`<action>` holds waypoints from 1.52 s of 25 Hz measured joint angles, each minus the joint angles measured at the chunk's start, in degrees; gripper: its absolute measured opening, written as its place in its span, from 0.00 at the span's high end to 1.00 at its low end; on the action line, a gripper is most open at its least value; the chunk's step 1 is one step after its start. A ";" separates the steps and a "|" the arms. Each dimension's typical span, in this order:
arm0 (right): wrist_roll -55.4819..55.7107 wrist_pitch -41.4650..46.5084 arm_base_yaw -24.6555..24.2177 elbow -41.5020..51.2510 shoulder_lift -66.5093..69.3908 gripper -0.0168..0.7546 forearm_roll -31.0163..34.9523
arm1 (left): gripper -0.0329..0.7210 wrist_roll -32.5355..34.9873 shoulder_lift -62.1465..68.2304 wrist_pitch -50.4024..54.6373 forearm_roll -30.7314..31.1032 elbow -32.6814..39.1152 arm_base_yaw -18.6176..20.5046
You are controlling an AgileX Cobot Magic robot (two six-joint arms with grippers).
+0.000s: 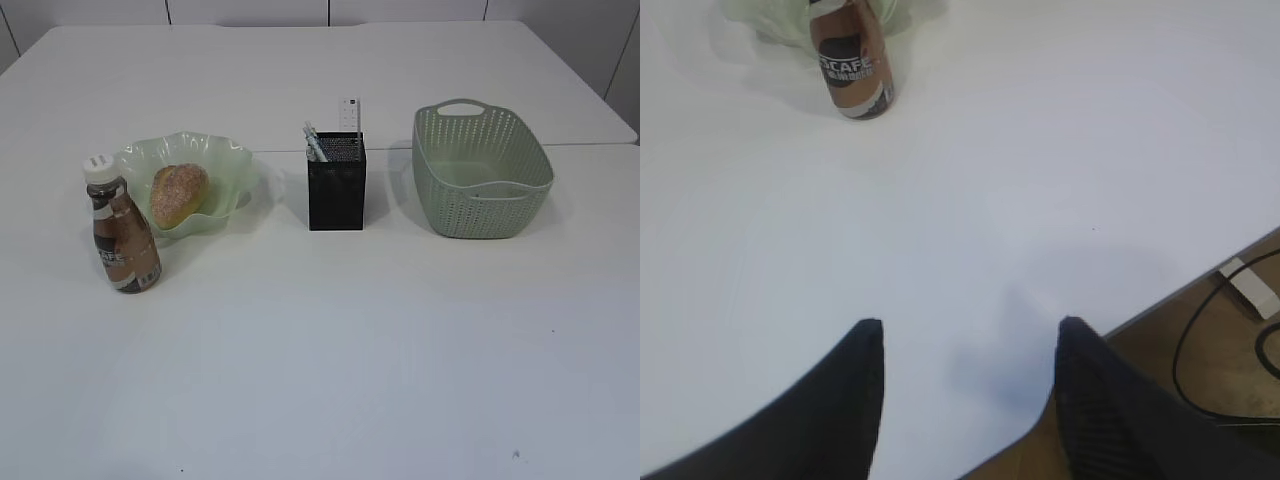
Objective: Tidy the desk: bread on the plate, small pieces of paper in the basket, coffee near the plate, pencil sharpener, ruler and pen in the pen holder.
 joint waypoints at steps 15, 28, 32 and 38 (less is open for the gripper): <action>1.50 -6.72 0.00 2.67 0.00 0.35 -1.00 | 0.47 0.00 0.00 -0.65 0.55 0.21 0.00; 1.50 -6.72 0.00 2.67 0.00 0.36 -1.00 | 0.51 0.00 0.00 -0.65 0.57 0.21 0.00; 1.50 -6.83 0.00 2.67 0.00 0.36 -1.10 | 0.51 0.00 0.00 -0.65 0.67 0.21 0.00; 1.58 -6.93 0.00 2.67 0.00 0.36 -1.18 | 0.51 0.00 -0.13 -0.65 0.67 0.21 1.66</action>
